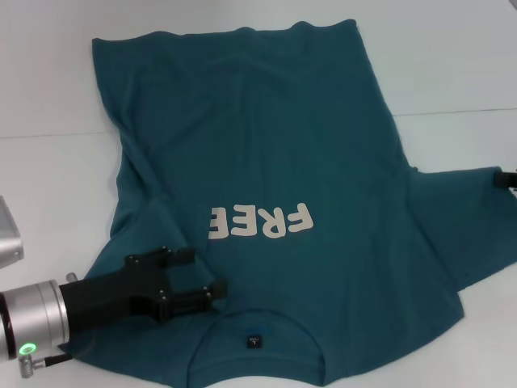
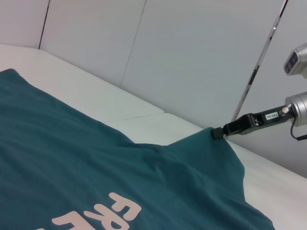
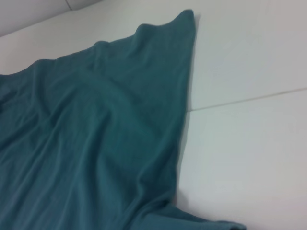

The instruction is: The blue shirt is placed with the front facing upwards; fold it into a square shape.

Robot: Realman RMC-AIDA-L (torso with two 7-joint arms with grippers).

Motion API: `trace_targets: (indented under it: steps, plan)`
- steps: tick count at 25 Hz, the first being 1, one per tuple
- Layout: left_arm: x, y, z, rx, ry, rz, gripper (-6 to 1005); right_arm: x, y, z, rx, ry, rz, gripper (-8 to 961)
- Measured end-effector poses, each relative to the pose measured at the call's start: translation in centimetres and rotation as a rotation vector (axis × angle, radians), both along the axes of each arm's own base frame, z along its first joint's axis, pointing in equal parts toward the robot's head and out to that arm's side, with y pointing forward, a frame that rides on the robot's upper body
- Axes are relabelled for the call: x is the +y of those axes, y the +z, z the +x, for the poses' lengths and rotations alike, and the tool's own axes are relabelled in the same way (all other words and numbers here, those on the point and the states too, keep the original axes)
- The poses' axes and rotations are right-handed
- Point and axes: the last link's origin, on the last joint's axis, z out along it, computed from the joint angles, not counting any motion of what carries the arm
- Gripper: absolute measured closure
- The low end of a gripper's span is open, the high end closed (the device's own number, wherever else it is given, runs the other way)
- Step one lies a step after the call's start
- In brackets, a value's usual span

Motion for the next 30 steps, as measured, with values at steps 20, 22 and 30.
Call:
trace_targets:
  steps: [20, 22, 30]
  plan:
    - [0.1, -0.2, 0.0, -0.012, 0.025, -0.006, 92, 2.2, 0.5, -1.2, -0.170, 0.066, -0.007, 943]
    - [0.1, -0.2, 0.1, -0.019, 0.028, -0.006, 92, 2.4, 0.4, -1.4, -0.178, 0.076, -0.012, 943]
    - [0.0, -0.4, 0.1, -0.026, 0.033, -0.012, 92, 3.0, 0.1, -2.5, -0.176, 0.112, -0.029, 942]
